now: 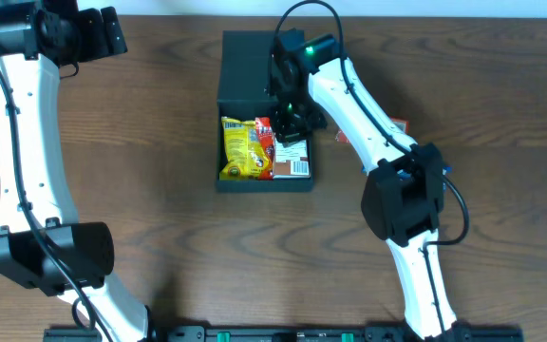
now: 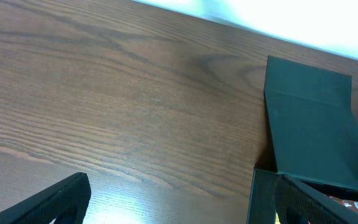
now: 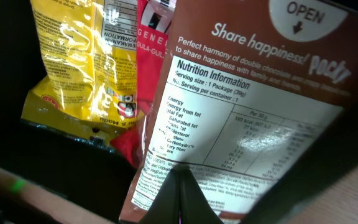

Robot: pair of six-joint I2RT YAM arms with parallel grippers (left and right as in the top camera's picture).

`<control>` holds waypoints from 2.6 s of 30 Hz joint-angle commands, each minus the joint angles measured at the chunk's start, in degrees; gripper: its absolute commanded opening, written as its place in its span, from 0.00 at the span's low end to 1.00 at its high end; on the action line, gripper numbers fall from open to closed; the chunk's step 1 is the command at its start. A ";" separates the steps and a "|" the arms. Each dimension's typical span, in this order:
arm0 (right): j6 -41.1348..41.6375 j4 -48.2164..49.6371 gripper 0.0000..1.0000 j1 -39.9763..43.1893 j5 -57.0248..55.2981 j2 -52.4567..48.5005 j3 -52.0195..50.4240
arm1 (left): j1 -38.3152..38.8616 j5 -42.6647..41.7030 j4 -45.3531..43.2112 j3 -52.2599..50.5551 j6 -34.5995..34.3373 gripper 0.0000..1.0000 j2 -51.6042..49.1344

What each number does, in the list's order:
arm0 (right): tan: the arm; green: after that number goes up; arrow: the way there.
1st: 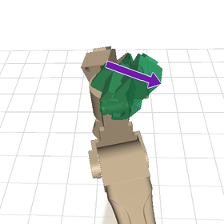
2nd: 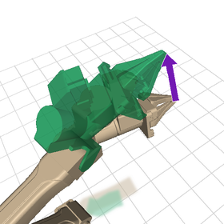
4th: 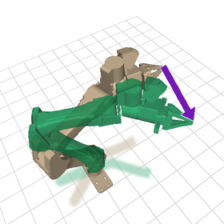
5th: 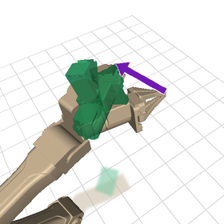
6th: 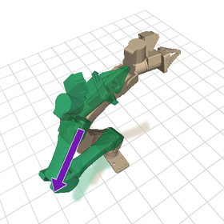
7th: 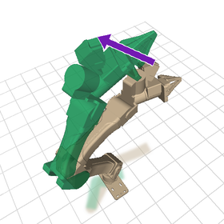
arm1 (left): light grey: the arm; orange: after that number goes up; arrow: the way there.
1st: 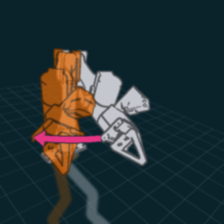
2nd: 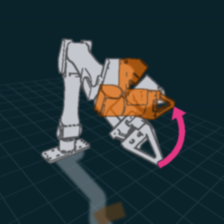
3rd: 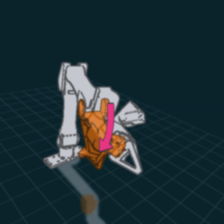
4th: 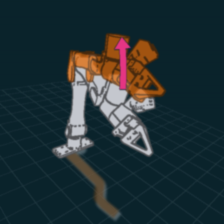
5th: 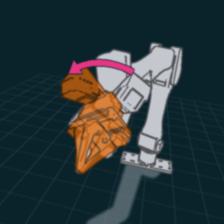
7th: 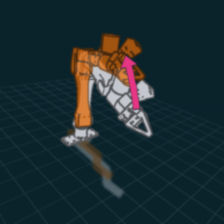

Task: Pack container
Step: 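Release the Pocky box and withdraw the right gripper right, then grasp the red Hello Panda box with the right gripper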

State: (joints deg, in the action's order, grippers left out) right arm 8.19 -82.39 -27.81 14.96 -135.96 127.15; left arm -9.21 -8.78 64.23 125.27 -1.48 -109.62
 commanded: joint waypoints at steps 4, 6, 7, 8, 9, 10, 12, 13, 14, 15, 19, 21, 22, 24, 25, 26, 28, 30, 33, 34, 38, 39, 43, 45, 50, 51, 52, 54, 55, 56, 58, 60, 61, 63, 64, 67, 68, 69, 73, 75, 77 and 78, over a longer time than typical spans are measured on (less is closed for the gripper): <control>-1.62 3.39 0.01 0.52 1.38 0.72 -5.68 | -0.13 0.35 0.22 0.02 0.22 0.95 -0.66; -1.62 3.76 0.01 0.52 1.36 0.72 -6.36 | -0.13 0.35 0.22 0.02 0.22 0.95 -0.66; -1.62 3.89 0.01 0.61 1.31 0.72 -6.34 | -0.13 0.35 0.22 0.02 0.22 0.95 -0.66; -1.62 3.87 0.01 0.79 1.31 0.74 -5.92 | -0.13 0.35 0.22 0.02 0.22 0.95 -0.66; -1.57 3.45 0.01 0.98 1.36 0.74 -5.03 | -0.13 0.35 0.22 0.02 0.22 0.95 -0.66; -1.36 3.13 0.01 1.18 1.36 0.74 -4.11 | -0.13 0.33 0.22 0.02 0.22 0.95 -0.66; -0.70 1.92 0.02 1.79 1.36 0.94 -0.98 | -0.13 0.35 0.24 0.02 0.22 0.95 -0.66; -0.48 1.49 0.01 2.25 1.38 1.07 1.31 | -0.13 0.35 0.24 0.02 0.22 0.95 -0.66; -0.50 1.14 0.01 2.58 1.33 1.42 2.99 | -0.13 0.35 0.24 0.02 0.22 0.95 -0.66; -0.50 1.09 0.02 3.06 1.05 1.73 4.96 | -0.13 0.35 0.24 0.02 0.22 0.95 -0.66; 0.11 1.22 0.14 5.33 -6.29 3.74 10.67 | -0.13 0.35 0.31 0.02 0.22 0.95 -0.66; 1.62 0.42 0.52 7.34 -14.08 4.15 11.61 | -0.13 0.35 0.28 0.02 0.22 0.95 -0.66; 1.38 -0.68 0.60 8.55 -16.96 4.07 11.50 | -0.13 0.35 0.28 0.02 0.22 0.95 -0.66; -2.73 -2.16 0.76 10.56 -21.03 3.61 10.19 | -0.13 0.35 0.28 0.02 0.22 0.95 -0.66; -6.14 -2.23 0.80 11.41 -22.82 3.50 8.92 | -0.13 0.37 0.28 0.02 0.24 0.95 -0.66; -9.53 -2.25 0.85 12.24 -24.83 3.50 7.80 | -0.13 0.37 0.26 0.02 0.24 0.95 -0.66; -16.98 -2.25 0.93 13.79 -26.91 3.50 5.95 | -0.13 0.37 0.24 0.02 0.24 0.95 -0.66; -24.30 -2.16 0.99 15.26 -26.99 3.50 4.31 | -0.13 0.37 0.24 0.02 0.24 0.95 -0.66; -30.64 0.59 0.99 17.00 -26.91 3.48 1.14 | -0.15 0.37 0.20 0.02 0.24 0.95 -0.66; -32.87 1.36 0.99 17.38 -26.84 3.48 0.17 | -0.13 0.37 0.20 0.02 0.24 0.95 -0.66; -44.83 5.05 0.96 18.53 -22.36 3.48 -4.04 | -0.13 0.39 0.24 0.02 0.24 0.95 -0.66; -45.70 5.97 0.97 18.60 -21.62 3.48 -4.57 | -0.13 0.39 0.24 0.02 0.22 0.95 -0.66; -50.40 10.08 0.98 18.78 -20.57 3.48 -7.08 | -0.13 0.37 0.24 0.02 0.22 0.95 -0.66; -52.11 10.43 0.98 18.75 -18.49 3.48 -8.04 | -0.15 0.37 0.26 0.02 0.22 0.95 -0.66; -55.69 11.37 0.96 18.73 -14.08 3.48 -10.69 | -0.13 0.37 0.24 0.02 0.20 0.95 -0.66; -56.63 11.80 0.95 18.73 -14.03 3.48 -11.45 | -0.13 0.37 0.24 0.02 0.22 0.95 -0.66; -57.18 12.24 0.95 18.75 -14.05 3.48 -12.35 | -0.13 0.37 0.24 0.02 0.22 0.95 -0.66; -57.70 12.48 0.95 18.75 -14.05 3.48 -13.73 | -0.13 0.35 0.26 0.02 0.20 0.95 -0.66; -58.05 12.52 0.95 18.75 -14.05 3.48 -14.40 | -0.13 0.35 0.24 0.02 0.20 0.95 -0.66; -58.12 12.63 0.95 18.73 -14.05 3.48 -14.93 | -0.13 0.35 0.24 0.02 0.20 0.95 -0.66; -58.21 13.42 0.95 18.73 -14.05 3.48 -16.17 | -0.13 0.35 0.24 0.02 0.20 0.95 -0.66; -58.21 14.62 0.95 18.75 -14.05 3.48 -17.40 | -0.13 0.35 0.24 0.02 0.20 0.95 -0.66; -58.21 15.28 0.96 18.75 -14.05 3.48 -17.86 | -0.13 0.35 0.24 0.02 0.20 0.95 -0.66; -58.21 16.83 0.96 18.75 -14.05 3.48 -18.75 | -0.13 0.35 0.24 0.02 0.20 0.95 -0.66; -58.21 17.73 0.96 18.75 -14.05 3.48 -19.23 | -0.13 0.35 0.24 0.02 0.20 0.95 -0.66; -58.18 20.22 0.96 18.75 -14.05 3.48 -20.76 | -0.13 0.35 0.28 0.02 0.20 0.95 -0.66; -58.21 20.76 0.95 18.75 -14.05 3.48 -21.16 | -0.13 0.35 0.28 0.02 0.20 0.95 -0.66; -58.18 21.40 0.95 18.75 -14.08 3.48 -21.51 | -0.13 0.35 0.28 0.02 0.20 0.95 -0.66; -58.16 23.85 0.94 18.75 -14.03 3.45 -21.92 | -0.13 0.35 0.24 0.02 0.20 0.95 -0.66; -58.16 24.85 0.93 18.75 -14.01 3.45 -21.92 | -0.13 0.35 0.24 0.02 0.20 0.95 -0.66; -58.16 25.57 0.88 18.75 -13.62 3.43 -21.92 | -0.13 0.35 0.26 0.02 0.20 0.95 -0.66; -58.07 25.90 0.81 18.75 -13.35 3.43 -21.92 | -0.13 0.35 0.26 0.02 0.20 0.95 -0.66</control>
State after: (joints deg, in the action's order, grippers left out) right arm -49.47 -56.93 -9.32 0.40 -132.70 105.56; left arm -9.21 -8.78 64.29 125.27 -1.48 -109.62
